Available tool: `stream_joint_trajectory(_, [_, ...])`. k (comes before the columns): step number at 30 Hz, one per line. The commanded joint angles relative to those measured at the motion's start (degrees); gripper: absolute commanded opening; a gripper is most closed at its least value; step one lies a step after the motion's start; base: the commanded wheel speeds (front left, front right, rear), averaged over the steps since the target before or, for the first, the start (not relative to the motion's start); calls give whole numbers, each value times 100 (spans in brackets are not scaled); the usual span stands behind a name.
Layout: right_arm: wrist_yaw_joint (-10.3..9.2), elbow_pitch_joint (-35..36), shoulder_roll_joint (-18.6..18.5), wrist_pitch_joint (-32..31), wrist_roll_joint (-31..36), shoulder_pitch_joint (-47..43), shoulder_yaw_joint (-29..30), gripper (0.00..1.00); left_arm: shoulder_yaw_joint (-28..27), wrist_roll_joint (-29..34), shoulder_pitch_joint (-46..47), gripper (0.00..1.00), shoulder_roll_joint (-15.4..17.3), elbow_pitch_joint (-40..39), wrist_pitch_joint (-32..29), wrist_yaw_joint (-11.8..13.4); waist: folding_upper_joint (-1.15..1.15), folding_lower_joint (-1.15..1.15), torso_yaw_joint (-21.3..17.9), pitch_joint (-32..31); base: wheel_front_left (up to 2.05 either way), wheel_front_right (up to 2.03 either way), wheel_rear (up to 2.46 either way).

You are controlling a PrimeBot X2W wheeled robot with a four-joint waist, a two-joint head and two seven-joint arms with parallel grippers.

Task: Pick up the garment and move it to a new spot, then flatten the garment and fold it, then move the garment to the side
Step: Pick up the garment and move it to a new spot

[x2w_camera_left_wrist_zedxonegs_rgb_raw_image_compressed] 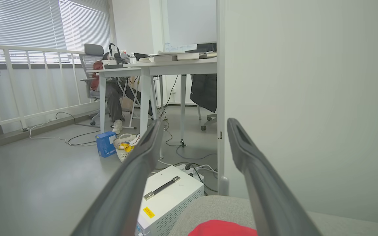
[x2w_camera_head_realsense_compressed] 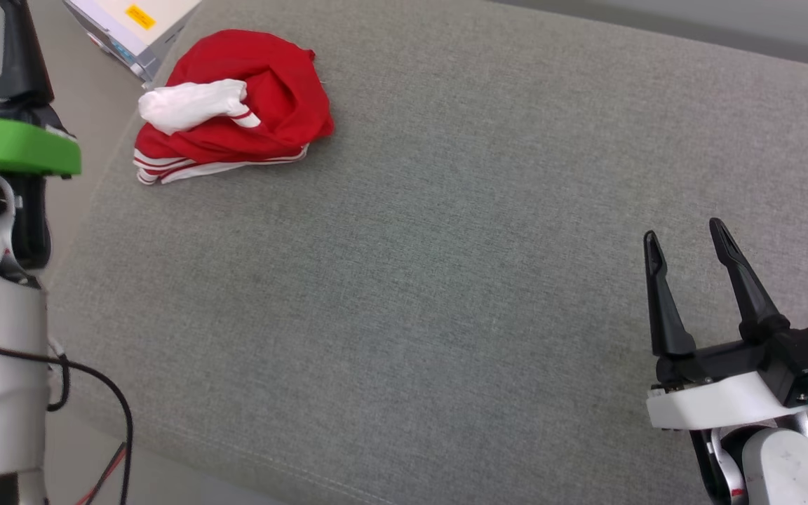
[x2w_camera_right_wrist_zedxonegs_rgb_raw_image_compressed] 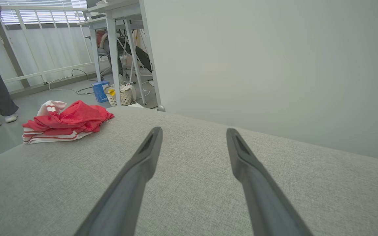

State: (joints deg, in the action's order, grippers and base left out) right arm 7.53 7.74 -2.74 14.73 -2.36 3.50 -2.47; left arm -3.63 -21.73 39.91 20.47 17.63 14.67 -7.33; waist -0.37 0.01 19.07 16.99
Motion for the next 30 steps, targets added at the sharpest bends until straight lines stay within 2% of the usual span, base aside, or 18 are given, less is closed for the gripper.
stream_joint_trajectory(1, [-4,51,-14,27,35,125,-23,100,204,-242,278,100,205,247,26,-14,37,-1,-238,309,0,0,0])
stream_joint_trajectory(4, [-4,99,-14,27,71,199,-54,100,807,-814,781,100,615,751,-311,-14,37,-1,-331,415,0,0,0])
stream_joint_trajectory(9, [-4,183,-14,27,123,275,-14,100,1715,-1905,1547,100,1160,1314,-1404,-15,37,-1,-445,590,0,0,0])
stream_joint_trajectory(13, [-4,217,-14,27,190,294,-78,100,2295,-2903,1950,100,1386,1575,-2746,-15,37,-1,-543,746,0,0,0])
stream_joint_trajectory(14, [-4,272,-14,27,228,346,-75,100,2801,-3249,2158,100,1669,1607,-3644,-15,37,-1,-606,916,0,0,0])
stream_joint_trajectory(19, [-4,368,-14,27,284,523,-57,100,3405,-3811,2492,100,1931,1711,-4896,-15,37,-1,-718,1282,0,0,0])
stream_joint_trajectory(22, [-4,424,-14,27,258,621,-48,100,3555,-4086,2600,100,1980,1804,-5303,-15,37,-1,-792,1455,0,0,0])
stream_joint_trajectory(25, [-4,497,-14,27,251,710,-50,100,3897,-4041,2669,100,2104,1922,-5563,-15,37,-1,-899,1639,0,0,0])
stream_joint_trajectory(30, [-4,534,-14,27,236,740,4,100,4437,-3932,2593,100,2119,2201,-5721,-15,37,-1,-987,1825,0,0,0])
